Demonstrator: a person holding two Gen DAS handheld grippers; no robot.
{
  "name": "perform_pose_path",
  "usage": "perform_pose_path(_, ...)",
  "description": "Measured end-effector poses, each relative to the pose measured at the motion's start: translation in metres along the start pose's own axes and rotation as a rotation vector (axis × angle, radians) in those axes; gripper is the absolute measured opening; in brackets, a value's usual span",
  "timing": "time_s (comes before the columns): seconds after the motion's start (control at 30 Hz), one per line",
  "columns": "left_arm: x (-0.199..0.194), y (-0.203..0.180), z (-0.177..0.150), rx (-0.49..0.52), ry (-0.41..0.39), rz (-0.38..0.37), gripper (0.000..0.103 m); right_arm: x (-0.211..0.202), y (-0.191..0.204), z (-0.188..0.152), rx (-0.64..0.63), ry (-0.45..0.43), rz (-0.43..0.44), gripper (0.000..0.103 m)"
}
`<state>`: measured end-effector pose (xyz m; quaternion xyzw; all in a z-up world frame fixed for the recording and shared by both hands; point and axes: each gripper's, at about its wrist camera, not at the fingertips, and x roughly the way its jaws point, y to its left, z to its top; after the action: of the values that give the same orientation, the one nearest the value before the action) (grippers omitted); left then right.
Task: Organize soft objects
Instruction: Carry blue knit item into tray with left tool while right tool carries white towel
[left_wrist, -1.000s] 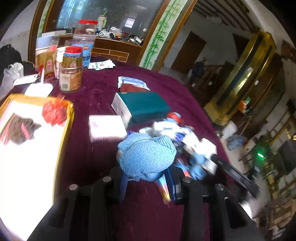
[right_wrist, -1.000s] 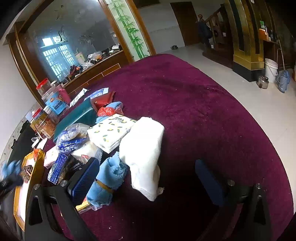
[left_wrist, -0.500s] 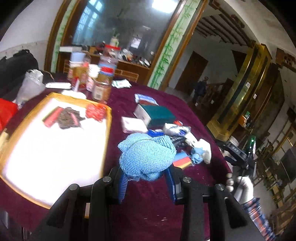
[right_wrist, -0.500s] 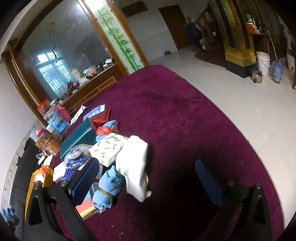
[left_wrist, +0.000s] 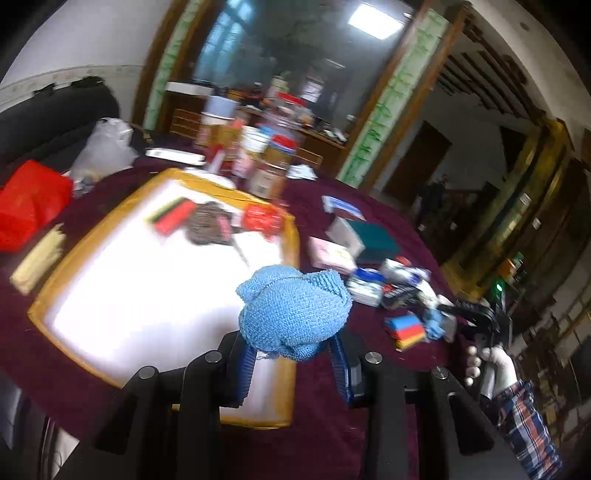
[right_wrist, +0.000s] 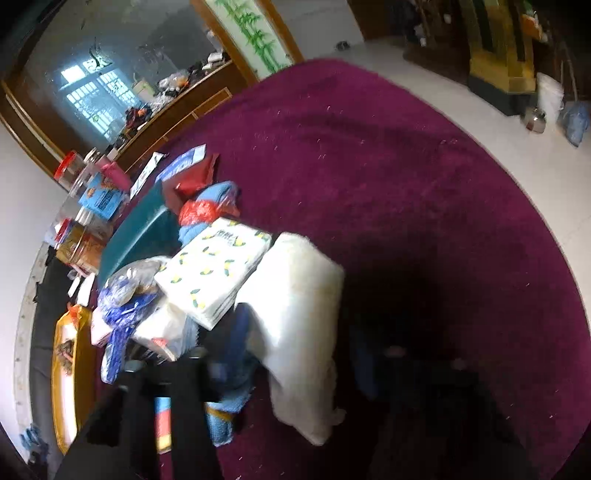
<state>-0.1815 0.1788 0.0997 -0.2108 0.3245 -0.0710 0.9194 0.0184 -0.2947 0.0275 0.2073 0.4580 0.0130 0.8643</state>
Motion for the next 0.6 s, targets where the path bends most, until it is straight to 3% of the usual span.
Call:
perform_pose_path(0.03, -0.003, 0.008, 0.001, -0.014, -0.005, 0.017, 0.037, 0.001, -0.002, 0.0, 0.005, 0.025, 0.04, 0.011)
perform_pose_path(0.1, -0.008, 0.027, 0.004, -0.044, -0.012, 0.06, 0.037, -0.005, -0.006, -0.001, 0.016, 0.017, 0.038, 0.011)
perform_pose_path(0.27, -0.011, 0.069, 0.01, -0.1, -0.001, 0.138, 0.038, -0.055, -0.002, 0.003, -0.031, -0.107, 0.016, 0.011)
perform_pose_path(0.4, 0.006, 0.094, 0.021, -0.125, 0.054, 0.189, 0.038, -0.085, 0.04, -0.001, -0.122, -0.131, 0.107, 0.011)
perform_pose_path(0.6, 0.057, 0.1, 0.045, -0.098, 0.174, 0.217, 0.038, -0.075, 0.156, -0.037, -0.338, -0.02, 0.289, 0.011)
